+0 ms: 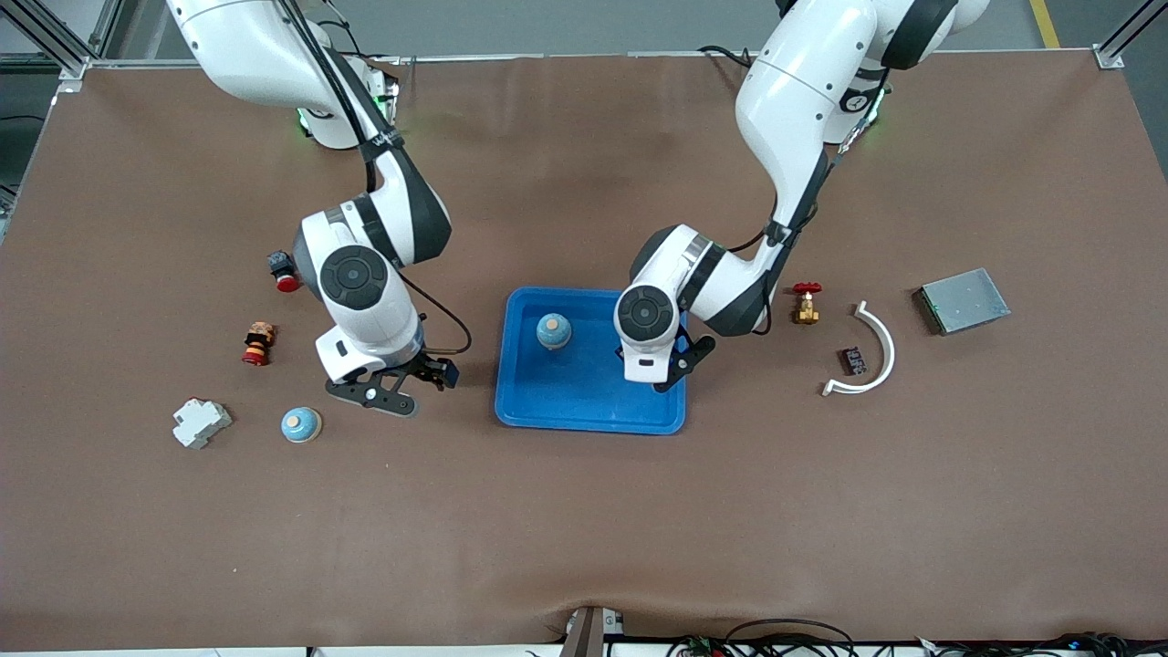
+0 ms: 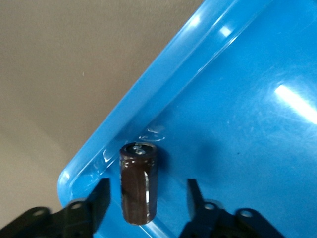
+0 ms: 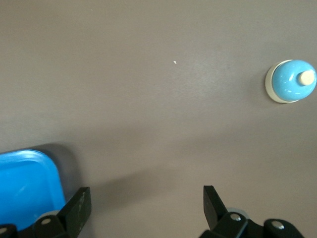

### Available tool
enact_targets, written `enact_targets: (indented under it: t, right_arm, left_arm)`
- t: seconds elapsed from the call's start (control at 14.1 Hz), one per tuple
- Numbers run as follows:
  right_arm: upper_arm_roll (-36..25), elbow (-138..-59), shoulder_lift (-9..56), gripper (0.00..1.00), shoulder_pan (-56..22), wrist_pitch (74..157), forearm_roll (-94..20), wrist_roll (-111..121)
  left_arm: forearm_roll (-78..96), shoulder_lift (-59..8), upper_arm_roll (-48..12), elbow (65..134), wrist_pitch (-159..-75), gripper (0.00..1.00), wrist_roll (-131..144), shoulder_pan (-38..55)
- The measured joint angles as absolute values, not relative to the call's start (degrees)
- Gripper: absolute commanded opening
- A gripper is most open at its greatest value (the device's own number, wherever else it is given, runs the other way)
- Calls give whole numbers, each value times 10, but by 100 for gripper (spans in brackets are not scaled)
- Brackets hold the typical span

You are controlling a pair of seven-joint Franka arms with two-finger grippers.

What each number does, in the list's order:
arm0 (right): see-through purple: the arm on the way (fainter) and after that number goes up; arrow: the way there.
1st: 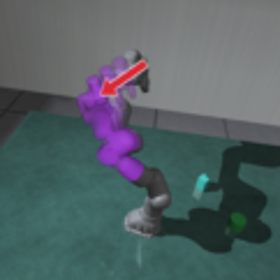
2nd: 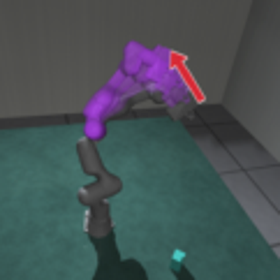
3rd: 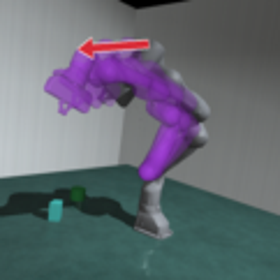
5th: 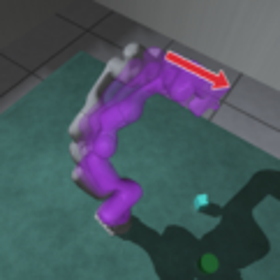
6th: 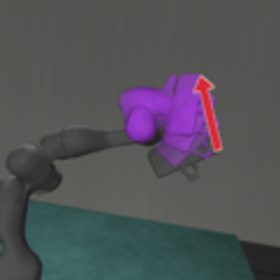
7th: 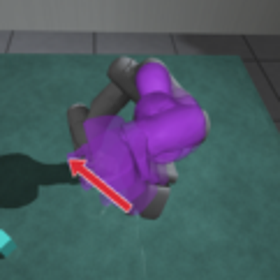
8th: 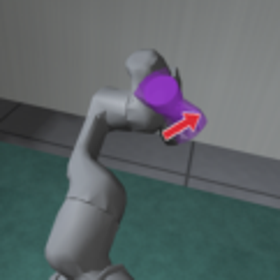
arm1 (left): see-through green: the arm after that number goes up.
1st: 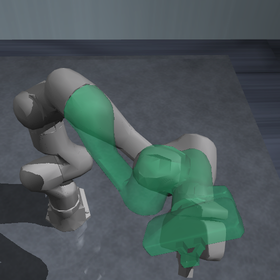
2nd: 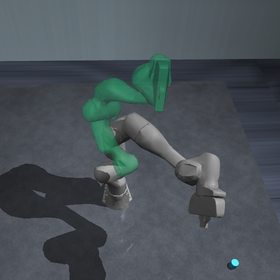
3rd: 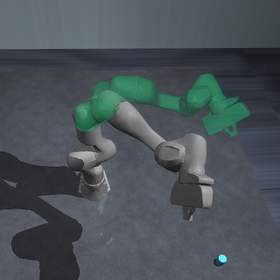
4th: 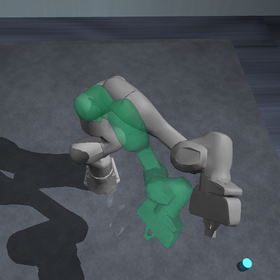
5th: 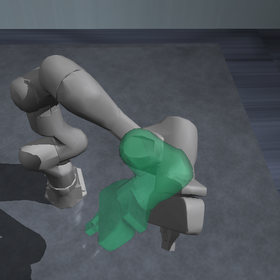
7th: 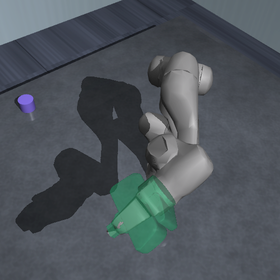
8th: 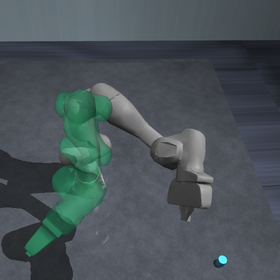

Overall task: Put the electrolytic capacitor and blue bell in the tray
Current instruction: 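Reach the right gripper to the second bell while the left gripper reaches the second capacitor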

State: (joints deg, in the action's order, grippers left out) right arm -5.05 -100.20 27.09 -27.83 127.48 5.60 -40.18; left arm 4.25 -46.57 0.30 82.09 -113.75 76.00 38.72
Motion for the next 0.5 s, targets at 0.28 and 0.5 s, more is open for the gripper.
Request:
enact_targets:
  t: [0.28, 0.5]
  right_arm:
    - [-51, -1038, 265, 100, -226, 1324, 56, -308]
    - [-51, -1073, 261, 100, -178, 1372, 56, -233]
  left_arm:
    - [4, -434, 11, 809, -1076, 100, 696, 382]
    - [-8, -394, 16, 809, -1011, 100, 580, 344]
